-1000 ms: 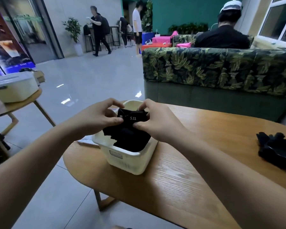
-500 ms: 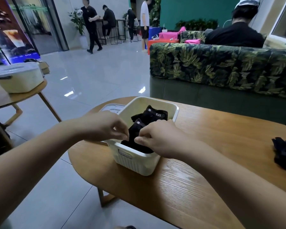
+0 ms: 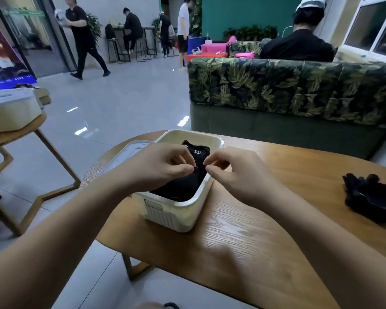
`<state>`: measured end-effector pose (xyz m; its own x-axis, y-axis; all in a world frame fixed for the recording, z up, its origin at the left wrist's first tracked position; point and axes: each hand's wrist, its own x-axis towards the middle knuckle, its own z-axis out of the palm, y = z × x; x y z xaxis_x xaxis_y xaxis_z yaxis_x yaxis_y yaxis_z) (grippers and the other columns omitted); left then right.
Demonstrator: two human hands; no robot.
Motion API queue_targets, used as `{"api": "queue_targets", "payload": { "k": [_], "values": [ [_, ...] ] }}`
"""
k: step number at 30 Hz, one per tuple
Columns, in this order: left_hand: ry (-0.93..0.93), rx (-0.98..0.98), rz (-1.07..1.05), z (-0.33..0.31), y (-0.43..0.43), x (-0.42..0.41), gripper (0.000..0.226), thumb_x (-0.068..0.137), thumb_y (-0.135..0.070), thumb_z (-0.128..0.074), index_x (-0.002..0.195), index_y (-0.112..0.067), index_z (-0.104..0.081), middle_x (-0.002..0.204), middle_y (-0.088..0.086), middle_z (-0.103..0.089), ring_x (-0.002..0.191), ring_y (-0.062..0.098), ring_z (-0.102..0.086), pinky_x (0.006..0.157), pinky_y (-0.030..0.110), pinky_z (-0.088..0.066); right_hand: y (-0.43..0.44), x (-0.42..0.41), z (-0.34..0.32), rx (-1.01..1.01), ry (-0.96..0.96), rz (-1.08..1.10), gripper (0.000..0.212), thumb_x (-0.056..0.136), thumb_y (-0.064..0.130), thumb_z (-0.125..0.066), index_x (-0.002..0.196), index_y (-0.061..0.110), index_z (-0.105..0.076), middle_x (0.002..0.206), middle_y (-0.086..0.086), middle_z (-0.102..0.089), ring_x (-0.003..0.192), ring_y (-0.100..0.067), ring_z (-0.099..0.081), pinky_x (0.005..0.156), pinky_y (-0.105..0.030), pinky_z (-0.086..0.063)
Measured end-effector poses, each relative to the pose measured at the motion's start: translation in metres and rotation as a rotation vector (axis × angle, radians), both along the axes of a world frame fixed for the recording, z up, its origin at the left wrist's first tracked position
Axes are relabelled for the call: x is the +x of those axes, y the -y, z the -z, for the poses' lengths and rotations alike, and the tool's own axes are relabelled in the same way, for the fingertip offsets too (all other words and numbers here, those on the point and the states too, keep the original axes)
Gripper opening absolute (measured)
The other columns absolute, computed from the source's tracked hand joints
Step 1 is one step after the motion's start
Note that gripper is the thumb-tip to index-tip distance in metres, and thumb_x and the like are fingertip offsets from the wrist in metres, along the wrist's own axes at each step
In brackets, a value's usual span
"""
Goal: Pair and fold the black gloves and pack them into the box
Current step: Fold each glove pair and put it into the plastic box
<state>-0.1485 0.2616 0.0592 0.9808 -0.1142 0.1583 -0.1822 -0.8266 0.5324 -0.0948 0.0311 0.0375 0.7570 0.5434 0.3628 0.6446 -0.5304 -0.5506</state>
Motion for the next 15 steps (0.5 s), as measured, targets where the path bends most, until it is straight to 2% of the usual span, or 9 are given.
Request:
{"api": "queue_targets", "payload": {
  "k": [1,3,5,9,13,15],
  "values": [
    [0.010,-0.037,0.004,0.001,0.013,0.002,0.007,0.099,-0.037,-0.073,0.102,-0.035,-0.078,0.091,-0.017,-0.076,0.088,-0.008,-0.067,0.068,0.007,-0.045,0.013,0.001,0.002,0.030,0.011,0.030,0.009,0.098,0.028,-0.071,0.102,0.028,-0.078,0.093,0.015,-0.073,0.091,-0.002,-0.065,0.084,-0.029,-0.054],
    [0.021,-0.087,0.022,0.005,0.041,0.008,0.007,0.098,-0.039,-0.073,0.102,-0.035,-0.078,0.093,-0.016,-0.077,0.090,-0.005,-0.069,0.078,0.016,-0.052,0.042,0.001,0.006,0.062,0.020,0.094,0.008,0.098,0.026,-0.071,0.101,0.027,-0.078,0.092,0.016,-0.072,0.091,-0.002,-0.065,0.082,-0.024,-0.052],
    [0.026,-0.142,0.042,0.011,0.070,0.013,0.006,0.098,-0.039,-0.073,0.100,-0.036,-0.078,0.093,-0.015,-0.077,0.091,-0.004,-0.069,0.082,0.022,-0.054,0.072,-0.001,0.009,0.061,0.024,0.163,0.008,0.098,0.024,-0.071,0.101,0.025,-0.079,0.091,0.017,-0.071,0.091,0.000,-0.064,0.079,-0.013,-0.047],
    [0.043,-0.149,0.068,0.022,0.129,0.024,0.009,0.099,-0.039,-0.072,0.103,-0.034,-0.077,0.096,-0.015,-0.075,0.092,-0.005,-0.066,0.077,0.015,-0.049,0.133,-0.006,0.018,0.021,0.005,0.304,0.009,0.100,0.026,-0.069,0.103,0.026,-0.077,0.094,0.021,-0.069,0.097,0.009,-0.060,0.074,-0.003,-0.042],
    [0.029,-0.166,0.091,0.040,0.180,0.035,0.007,0.098,-0.037,-0.073,0.101,-0.031,-0.076,0.092,-0.015,-0.074,0.088,-0.003,-0.066,0.077,0.019,-0.053,0.188,-0.008,0.034,-0.005,-0.025,0.415,0.012,0.102,0.028,-0.068,0.108,0.026,-0.077,0.100,0.018,-0.070,0.096,0.005,-0.062,0.081,-0.008,-0.046],
    [0.012,-0.165,0.104,0.051,0.201,0.039,0.008,0.099,-0.036,-0.072,0.102,-0.030,-0.076,0.092,-0.015,-0.073,0.088,-0.005,-0.065,0.070,0.009,-0.047,0.213,-0.009,0.043,-0.022,-0.053,0.467,0.015,0.103,0.029,-0.067,0.113,0.024,-0.077,0.106,0.014,-0.071,0.099,-0.001,-0.063,0.088,-0.021,-0.053]
  ]
}}
